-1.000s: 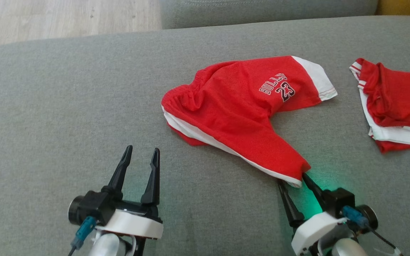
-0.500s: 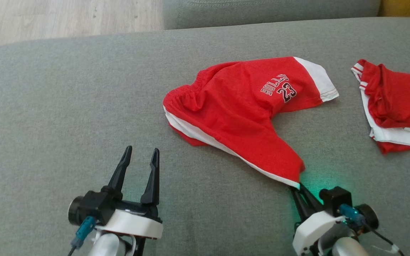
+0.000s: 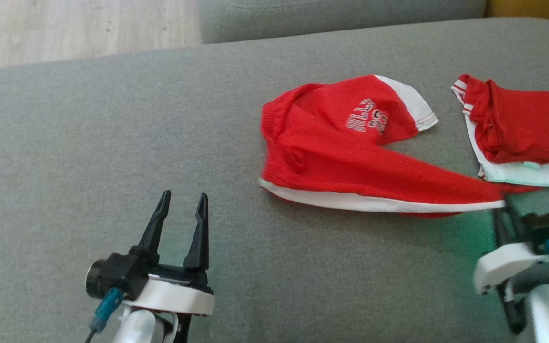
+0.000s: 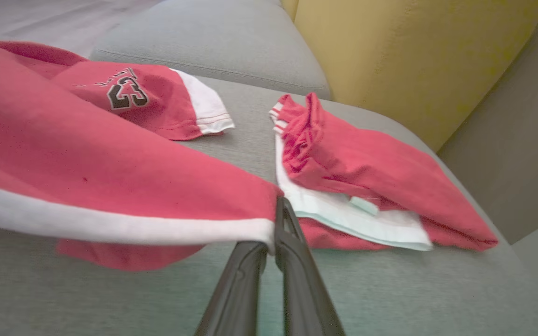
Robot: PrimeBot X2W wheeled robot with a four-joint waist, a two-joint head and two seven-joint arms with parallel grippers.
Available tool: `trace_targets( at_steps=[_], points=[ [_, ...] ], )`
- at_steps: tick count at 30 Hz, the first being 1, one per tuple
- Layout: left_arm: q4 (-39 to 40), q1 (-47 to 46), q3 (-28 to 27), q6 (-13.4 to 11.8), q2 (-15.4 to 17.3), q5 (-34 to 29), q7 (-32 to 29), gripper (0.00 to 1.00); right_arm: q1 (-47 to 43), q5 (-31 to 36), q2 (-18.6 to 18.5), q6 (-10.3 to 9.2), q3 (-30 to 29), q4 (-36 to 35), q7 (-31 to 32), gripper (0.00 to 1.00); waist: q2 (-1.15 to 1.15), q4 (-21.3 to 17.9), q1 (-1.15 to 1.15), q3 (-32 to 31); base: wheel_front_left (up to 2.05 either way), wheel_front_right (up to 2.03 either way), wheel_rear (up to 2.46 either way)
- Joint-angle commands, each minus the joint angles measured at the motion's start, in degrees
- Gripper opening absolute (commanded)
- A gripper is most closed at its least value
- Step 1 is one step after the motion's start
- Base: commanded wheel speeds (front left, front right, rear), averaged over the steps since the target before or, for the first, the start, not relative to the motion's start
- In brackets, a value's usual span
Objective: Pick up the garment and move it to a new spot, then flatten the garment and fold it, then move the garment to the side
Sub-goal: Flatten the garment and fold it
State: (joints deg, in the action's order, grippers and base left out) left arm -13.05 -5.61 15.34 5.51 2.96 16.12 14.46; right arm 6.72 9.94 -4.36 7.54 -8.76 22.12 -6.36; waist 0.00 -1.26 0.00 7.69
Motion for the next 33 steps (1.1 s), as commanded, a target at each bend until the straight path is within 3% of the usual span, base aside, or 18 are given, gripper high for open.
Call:
trace_targets(
  at_steps=[1,9,19,33],
  points=[
    [1.80,-2.45,-1.63,0.06,-0.08,-0.70,0.53,1.00,1.83,1.21,-1.11,-0.05,0.12,-2.47,0.38,0.00,0.00,-0.39,0.00,0.50,0.00,0.00,0.00],
    [-1.97,-6.84,3.25,1.51,0.23,-2.27,0.53,1.00,3.20,3.89,-1.98,-0.05,-1.03,-3.93,2.16,0.00,0.00,-1.49,0.00,3.33,0.00,0.00,0.00],
    [-11.18,-17.37,19.73,1.96,6.07,2.76,-2.17,1.00,5.60,3.52,-1.24,-0.05,0.98,-3.33,2.02,0.00,0.00,-4.31,0.00,6.31,0.00,0.00,0.00],
    [-19.08,-25.32,26.80,1.97,8.17,8.36,-1.48,1.00,7.41,3.28,-0.59,-0.05,2.84,-1.86,1.17,0.00,0.00,-5.91,0.00,7.50,0.00,0.00,0.00]
  ],
)
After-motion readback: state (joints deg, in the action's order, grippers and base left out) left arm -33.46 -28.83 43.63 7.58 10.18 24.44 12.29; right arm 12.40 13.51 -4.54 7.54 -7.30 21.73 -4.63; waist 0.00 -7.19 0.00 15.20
